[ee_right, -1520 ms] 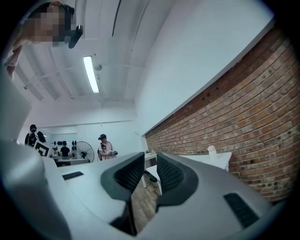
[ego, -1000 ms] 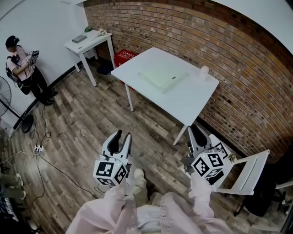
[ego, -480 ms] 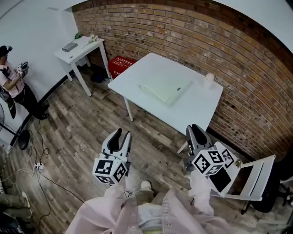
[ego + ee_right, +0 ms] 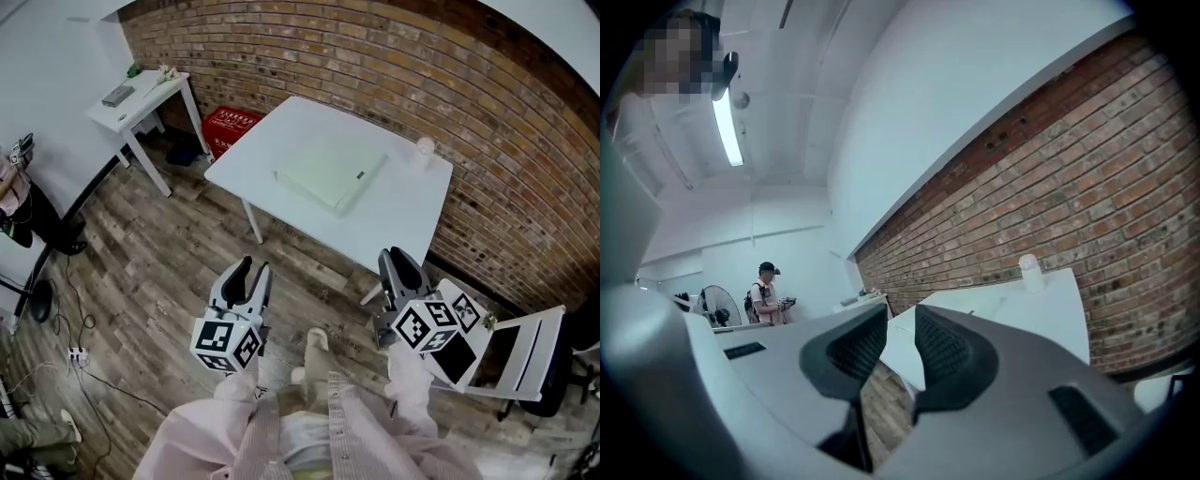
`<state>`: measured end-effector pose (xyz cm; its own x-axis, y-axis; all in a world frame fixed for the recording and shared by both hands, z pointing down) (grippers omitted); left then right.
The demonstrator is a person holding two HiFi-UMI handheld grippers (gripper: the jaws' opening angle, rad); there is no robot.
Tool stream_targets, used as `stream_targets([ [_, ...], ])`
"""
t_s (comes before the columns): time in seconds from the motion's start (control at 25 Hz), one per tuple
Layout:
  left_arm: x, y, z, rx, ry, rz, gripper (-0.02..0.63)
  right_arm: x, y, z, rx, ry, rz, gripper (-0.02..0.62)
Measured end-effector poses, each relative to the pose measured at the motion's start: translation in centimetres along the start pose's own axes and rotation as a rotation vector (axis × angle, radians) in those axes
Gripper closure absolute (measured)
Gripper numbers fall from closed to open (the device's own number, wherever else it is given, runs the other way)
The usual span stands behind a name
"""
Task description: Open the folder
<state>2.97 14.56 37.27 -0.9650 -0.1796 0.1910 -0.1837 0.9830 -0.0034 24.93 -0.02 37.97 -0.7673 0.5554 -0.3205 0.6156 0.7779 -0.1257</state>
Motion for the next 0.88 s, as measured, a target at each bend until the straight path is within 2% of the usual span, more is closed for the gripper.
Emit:
stream_targets([
  [0.32, 4.5, -4.3, -0.6, 0.015, 0.006, -0.003, 0.477, -1.5, -6.1, -0.3, 0.001, -0.026, -0.057, 0.518],
  [0.88, 13.4, -16.1, 0.0, 0.083, 0.022, -0.070, 0.477, -4.2, -19.4, 0.7, 0.053, -0.093, -0.145, 0.518],
])
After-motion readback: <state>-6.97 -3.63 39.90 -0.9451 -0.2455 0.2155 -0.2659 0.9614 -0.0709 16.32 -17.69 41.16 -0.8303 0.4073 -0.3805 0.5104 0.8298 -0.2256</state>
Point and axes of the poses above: the fingertips, and each gripper's own axes: y backward along the fingers, x to its left, z out of its top, the point moved 1 cm from there along y, backward along the fingers, and after that the axes turned 15 degrees about -z, right-handed, at the moved point
